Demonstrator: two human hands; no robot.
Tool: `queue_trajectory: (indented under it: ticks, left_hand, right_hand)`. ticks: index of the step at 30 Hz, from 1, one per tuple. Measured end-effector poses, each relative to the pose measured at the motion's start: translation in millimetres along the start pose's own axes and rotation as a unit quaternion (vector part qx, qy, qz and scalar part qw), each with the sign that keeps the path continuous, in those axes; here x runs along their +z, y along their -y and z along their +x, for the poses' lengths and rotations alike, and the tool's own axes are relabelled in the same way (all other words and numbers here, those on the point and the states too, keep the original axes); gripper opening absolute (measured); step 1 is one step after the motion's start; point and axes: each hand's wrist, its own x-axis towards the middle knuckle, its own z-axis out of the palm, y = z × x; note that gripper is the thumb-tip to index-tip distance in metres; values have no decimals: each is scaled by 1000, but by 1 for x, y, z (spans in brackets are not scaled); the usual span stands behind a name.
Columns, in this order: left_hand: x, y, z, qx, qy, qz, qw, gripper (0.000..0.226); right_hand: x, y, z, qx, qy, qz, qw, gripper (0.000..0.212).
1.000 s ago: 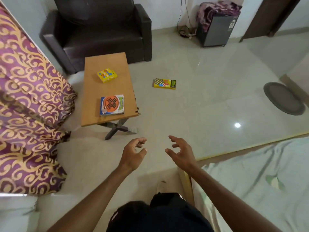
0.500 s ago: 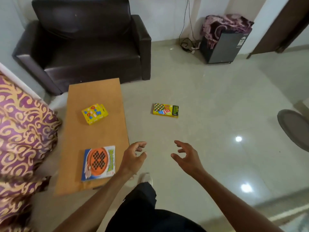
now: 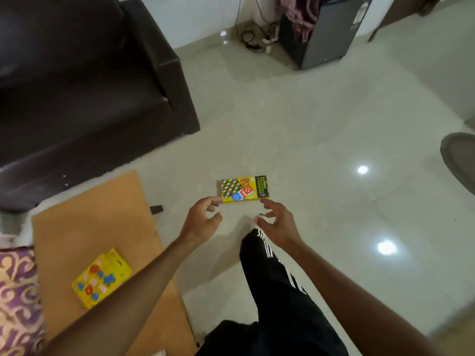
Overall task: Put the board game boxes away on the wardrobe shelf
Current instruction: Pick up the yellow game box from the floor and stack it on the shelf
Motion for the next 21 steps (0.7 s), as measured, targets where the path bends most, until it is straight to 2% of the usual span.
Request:
queue_trajectory:
  ticks: [5,10,15,18,21]
  left_hand:
    - [5,-3,179,-48,55,83,994,37]
    - [50,45,330,-77,137,174,972,38]
    - [136,168,482,-56,256,277,925,42]
    - [182,240,552,-43,312,339,887,49]
    - [224,294,608,8,336,386,859,60]
  right_hand:
    - [21,-12,168,114,-1,53,992,57]
    - [74,-83,300,240,30,42,969,59]
    - [158,-201,418,351,14,83,933,59]
    - [211,-269,471,380,-4,92,920,62]
    - [263,-326,507,404,-44,138,903,63]
